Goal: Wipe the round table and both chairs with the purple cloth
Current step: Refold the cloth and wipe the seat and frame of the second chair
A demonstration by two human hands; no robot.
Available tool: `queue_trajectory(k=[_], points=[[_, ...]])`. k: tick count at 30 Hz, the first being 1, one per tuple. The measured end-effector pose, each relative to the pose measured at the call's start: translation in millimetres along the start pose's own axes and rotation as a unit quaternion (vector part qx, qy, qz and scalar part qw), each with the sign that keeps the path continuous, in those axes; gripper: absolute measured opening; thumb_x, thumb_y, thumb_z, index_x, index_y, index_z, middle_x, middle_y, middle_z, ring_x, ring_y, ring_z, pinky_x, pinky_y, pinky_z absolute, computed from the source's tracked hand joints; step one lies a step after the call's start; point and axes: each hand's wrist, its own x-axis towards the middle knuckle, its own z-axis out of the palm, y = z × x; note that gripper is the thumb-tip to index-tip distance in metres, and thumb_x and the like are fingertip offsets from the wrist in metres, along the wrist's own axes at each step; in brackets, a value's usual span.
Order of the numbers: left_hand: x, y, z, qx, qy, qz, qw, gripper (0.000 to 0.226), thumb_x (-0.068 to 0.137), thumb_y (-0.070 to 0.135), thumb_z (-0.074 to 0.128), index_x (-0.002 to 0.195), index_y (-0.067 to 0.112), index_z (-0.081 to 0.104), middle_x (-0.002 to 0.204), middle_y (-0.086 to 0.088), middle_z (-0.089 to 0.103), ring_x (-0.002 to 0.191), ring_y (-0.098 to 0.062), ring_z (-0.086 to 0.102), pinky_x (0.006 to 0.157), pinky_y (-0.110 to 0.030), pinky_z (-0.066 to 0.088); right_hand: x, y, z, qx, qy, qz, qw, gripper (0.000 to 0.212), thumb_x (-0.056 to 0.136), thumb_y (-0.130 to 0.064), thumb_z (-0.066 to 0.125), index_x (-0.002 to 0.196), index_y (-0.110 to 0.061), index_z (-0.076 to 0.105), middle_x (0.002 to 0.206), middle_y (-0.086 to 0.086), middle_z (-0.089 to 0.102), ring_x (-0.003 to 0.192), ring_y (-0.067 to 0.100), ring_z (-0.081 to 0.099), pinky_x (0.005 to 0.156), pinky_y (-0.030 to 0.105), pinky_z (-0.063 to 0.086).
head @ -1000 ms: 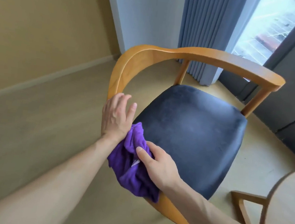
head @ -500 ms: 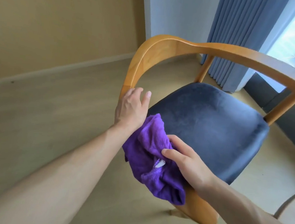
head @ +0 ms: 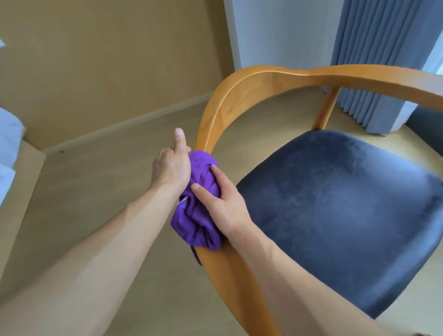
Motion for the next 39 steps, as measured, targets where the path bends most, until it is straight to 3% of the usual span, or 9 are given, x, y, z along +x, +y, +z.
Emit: queue_trajectory(k=[4,9,13,17,22,27,31,35,39], points=[[16,11,1,-0.012,-0.04,0.002,0.999,0.071,0.09,0.075,0.016,0.091,0.029,0.07,0.118,-0.003,0.07,0.113,-0.028,0.062,0.106,-0.046,0.044,24,3,5,0.056,0.011,0.032,0.998,0.076,0.089,-0.057,0.061,0.154,-0.03,0.033,0.151,-0.007,0.045,0.136,0.014,0.045,0.113,0.032,0.035],[41,32,9,-0.02,-0.098,0.035,0.994,0.077,0.066,0.087,0.017,0.085,0.035,0.071,0.116,0.004,0.072,0.115,-0.018,0.063,0.111,-0.044,0.042,54,6,11,0.086,0.08,0.077,0.99,0.054,0.1,-0.041,0.045,0.151,-0.039,0.03,0.14,-0.001,0.054,0.13,0.024,0.048,0.114,0.042,0.035],[71,45,13,-0.006,-0.137,0.08,0.987,0.074,0.07,0.088,0.018,0.104,0.047,0.069,0.136,0.006,0.061,0.13,-0.015,0.053,0.114,-0.048,0.038,70,0,18,0.136,0.117,0.033,0.983,0.051,0.104,-0.022,0.04,0.152,-0.038,0.035,0.144,-0.014,0.053,0.133,0.014,0.048,0.112,0.032,0.038],[99,63,25,-0.022,-0.161,0.113,0.98,0.083,0.079,0.085,0.019,0.131,0.037,0.062,0.142,0.006,0.057,0.132,-0.014,0.05,0.116,-0.046,0.036,94,-13,25,0.128,0.227,0.031,0.965,0.052,0.101,-0.014,0.041,0.149,-0.035,0.043,0.141,-0.013,0.056,0.127,0.008,0.053,0.101,0.019,0.041],[131,71,40,-0.09,-0.188,0.107,0.972,0.069,0.098,0.068,0.025,0.126,0.02,0.066,0.133,-0.001,0.065,0.122,-0.014,0.059,0.113,-0.035,0.039,130,-28,28,0.214,0.293,0.023,0.932,0.049,0.102,-0.011,0.041,0.145,-0.032,0.05,0.145,-0.016,0.053,0.134,0.002,0.046,0.105,0.01,0.033],[162,76,36,-0.05,-0.205,0.167,0.963,0.092,0.067,0.089,0.021,0.117,0.03,0.072,0.122,0.002,0.071,0.119,-0.022,0.063,0.109,-0.046,0.044,172,-47,21,0.284,0.345,0.011,0.894,0.042,0.101,-0.039,0.041,0.139,-0.033,0.056,0.14,-0.014,0.058,0.131,0.006,0.049,0.115,0.035,0.036],[178,89,47,-0.014,-0.209,0.258,0.943,0.081,0.078,0.081,0.017,0.117,0.033,0.071,0.127,0.007,0.068,0.12,-0.012,0.058,0.108,-0.031,0.039,197,-49,15,0.278,0.354,-0.005,0.893,0.073,0.08,-0.077,0.04,0.14,-0.038,0.053,0.139,-0.014,0.059,0.132,0.008,0.051,0.114,0.038,0.037],[191,118,63,-0.008,-0.237,0.28,0.93,0.067,0.085,0.075,0.019,0.091,0.035,0.071,0.116,0.003,0.072,0.114,-0.017,0.061,0.104,-0.032,0.041,214,-45,6,0.307,0.356,-0.011,0.883,0.083,0.074,-0.084,0.044,0.144,-0.039,0.048,0.144,-0.011,0.055,0.134,0.012,0.049,0.115,0.041,0.036],[208,137,77,-0.082,-0.262,0.226,0.935,0.07,0.093,0.07,0.021,0.092,0.024,0.073,0.101,-0.001,0.075,0.1,-0.019,0.069,0.102,-0.042,0.05,235,-42,-8,0.328,0.361,-0.024,0.873,0.085,0.074,-0.082,0.045,0.144,-0.033,0.049,0.142,-0.007,0.057,0.132,0.016,0.053,0.113,0.047,0.039]])
